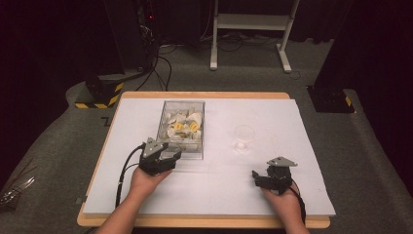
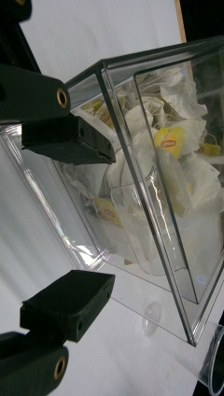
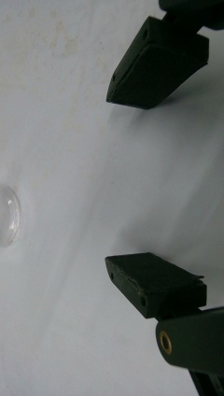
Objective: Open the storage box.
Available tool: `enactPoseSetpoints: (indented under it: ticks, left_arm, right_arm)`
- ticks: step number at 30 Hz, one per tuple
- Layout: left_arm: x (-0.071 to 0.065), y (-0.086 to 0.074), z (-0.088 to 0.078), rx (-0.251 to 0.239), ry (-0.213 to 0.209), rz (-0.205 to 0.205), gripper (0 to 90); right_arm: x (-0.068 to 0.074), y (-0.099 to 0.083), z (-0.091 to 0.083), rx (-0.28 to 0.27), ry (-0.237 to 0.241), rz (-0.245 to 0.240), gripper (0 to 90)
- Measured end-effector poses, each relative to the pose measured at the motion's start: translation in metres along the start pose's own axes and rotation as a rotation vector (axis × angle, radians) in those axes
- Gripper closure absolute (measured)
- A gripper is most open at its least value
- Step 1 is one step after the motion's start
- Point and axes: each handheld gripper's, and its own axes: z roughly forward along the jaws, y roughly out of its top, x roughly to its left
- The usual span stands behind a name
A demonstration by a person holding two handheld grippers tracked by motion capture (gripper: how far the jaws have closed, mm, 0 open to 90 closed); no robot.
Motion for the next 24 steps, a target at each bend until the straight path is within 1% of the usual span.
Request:
enactPoseSetpoints:
  ticks: [3,7,12,22,24]
  left_arm:
    - [0.0004,-0.0005,0.0028,0.001,0.001,-0.01,35.8]
    - [0.0015,-0.0004,0.0045,-0.012,-0.004,-0.02,37.3]
    - [0.0042,-0.0001,0.0055,-0.035,-0.018,-0.033,41.7]
    - [0.0044,-0.0005,0.008,-0.048,-0.021,-0.032,46.6]
    - [0.0036,-0.0005,0.0084,-0.055,-0.022,-0.037,48.2]
  right_arm:
    - [0.0,0.0,0.0,0.0,0.001,0.0,18.6]
    - [0.0001,-0.0001,-0.0001,0.001,0.001,0.002,18.6]
    - [0.0,-0.0001,-0.0001,0.0,0.001,-0.001,18.6]
    - [0.0,-0.0002,0.0,-0.002,0.0,-0.003,18.6]
    - [0.0001,-0.0002,-0.0001,-0.002,0.0,-0.003,18.7]
